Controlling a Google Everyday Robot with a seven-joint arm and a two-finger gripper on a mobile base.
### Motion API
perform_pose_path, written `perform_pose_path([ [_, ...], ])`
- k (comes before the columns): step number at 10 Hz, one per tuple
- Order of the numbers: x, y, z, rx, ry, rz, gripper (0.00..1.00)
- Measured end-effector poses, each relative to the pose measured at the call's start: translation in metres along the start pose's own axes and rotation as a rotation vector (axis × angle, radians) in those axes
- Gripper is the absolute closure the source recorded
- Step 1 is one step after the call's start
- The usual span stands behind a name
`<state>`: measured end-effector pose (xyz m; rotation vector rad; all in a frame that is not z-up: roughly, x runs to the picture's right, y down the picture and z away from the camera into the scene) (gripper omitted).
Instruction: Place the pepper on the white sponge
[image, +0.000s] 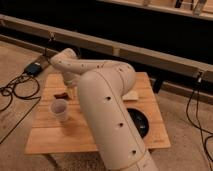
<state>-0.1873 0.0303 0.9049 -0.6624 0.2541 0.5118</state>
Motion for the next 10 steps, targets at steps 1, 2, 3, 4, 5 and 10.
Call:
perform_pose_path([
  [1,-0.011,0.006,0.002,0.001,-0.005,-0.031,0.35],
  [2,-0.017,0.009,0.003,0.000,-0.007,-0.049,0.35],
  [3,-0.026,0.013,0.006,0.000,-0.010,-0.078,0.35],
  [4,-0.033,0.016,0.009,-0.003,-0.011,-0.102,0.35],
  [5,-0.040,0.018,0.012,-0.009,-0.013,-0.125,0.35],
  [10,-0.070,0.016,0.029,-0.030,-0.017,-0.202,0.35],
])
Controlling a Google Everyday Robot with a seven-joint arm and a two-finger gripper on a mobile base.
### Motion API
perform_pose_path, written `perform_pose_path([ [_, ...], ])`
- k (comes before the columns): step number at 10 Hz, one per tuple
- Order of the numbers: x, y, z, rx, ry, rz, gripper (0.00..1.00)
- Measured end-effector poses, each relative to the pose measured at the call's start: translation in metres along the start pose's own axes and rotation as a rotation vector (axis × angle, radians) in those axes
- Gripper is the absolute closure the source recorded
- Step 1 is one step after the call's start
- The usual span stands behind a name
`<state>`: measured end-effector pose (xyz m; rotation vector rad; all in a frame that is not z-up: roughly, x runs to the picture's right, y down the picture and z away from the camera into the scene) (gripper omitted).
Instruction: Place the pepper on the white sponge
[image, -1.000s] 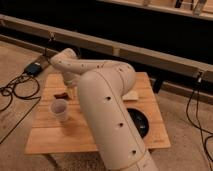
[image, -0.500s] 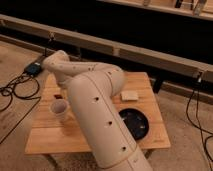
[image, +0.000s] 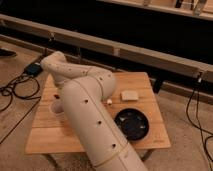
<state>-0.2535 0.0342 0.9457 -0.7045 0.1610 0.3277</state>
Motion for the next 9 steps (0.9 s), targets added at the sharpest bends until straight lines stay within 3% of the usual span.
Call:
perform_pose_path([
  [4,-0.018,-0.012,0.010,-0.006,-0.002,-0.032,0.35],
  [9,-0.032,-0.004,0.025,-0.032,0.015,-0.077,0.39],
])
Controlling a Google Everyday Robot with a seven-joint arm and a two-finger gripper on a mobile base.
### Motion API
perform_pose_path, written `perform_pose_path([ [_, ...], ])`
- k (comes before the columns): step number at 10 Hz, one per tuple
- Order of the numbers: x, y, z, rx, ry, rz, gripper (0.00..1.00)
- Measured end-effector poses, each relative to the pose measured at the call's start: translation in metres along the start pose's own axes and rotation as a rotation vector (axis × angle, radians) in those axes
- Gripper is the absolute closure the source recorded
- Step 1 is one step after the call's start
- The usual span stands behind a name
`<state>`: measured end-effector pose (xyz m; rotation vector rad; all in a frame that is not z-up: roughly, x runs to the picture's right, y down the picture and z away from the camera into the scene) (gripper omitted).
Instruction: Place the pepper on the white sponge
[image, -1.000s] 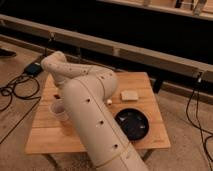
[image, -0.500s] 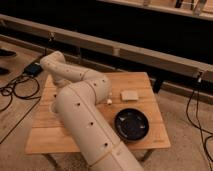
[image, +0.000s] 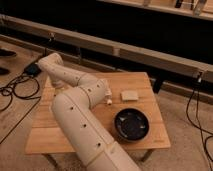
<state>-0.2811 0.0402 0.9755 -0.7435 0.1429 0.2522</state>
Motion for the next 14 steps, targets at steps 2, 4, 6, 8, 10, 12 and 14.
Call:
perform_pose_path([
  [2,0.000,0.000,0.003,-0.008,0.007,0.002,0.61],
  [4,0.004,-0.006,-0.002,-0.008,0.003,0.040,0.81],
  [6,0.012,-0.015,-0.012,-0.005,-0.003,0.091,0.98],
  [8,0.026,-0.025,-0.027,0.000,-0.010,0.150,1.00],
  [10,0.045,-0.033,-0.041,0.001,-0.015,0.211,1.00],
  [12,0.076,-0.043,-0.056,0.007,-0.020,0.303,1.00],
  [14,0.105,-0.048,-0.066,0.016,-0.019,0.383,1.00],
])
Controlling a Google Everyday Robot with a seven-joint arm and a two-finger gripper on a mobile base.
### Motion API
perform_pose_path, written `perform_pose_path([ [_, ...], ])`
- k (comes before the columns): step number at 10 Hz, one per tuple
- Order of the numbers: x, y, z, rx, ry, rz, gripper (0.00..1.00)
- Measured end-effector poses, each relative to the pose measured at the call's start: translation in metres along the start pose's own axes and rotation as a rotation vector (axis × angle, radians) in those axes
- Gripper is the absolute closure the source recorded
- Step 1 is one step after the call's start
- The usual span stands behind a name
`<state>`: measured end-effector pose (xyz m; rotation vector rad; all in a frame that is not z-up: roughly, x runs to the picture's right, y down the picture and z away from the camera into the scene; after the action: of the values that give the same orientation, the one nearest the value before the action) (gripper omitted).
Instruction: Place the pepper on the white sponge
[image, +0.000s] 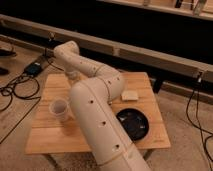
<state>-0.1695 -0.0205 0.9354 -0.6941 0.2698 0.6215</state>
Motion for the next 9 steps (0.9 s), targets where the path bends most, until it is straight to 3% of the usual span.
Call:
perform_pose_path([
  [9,0.131,-0.071,-0.026,0.043,-0.020,0.434,1.00],
])
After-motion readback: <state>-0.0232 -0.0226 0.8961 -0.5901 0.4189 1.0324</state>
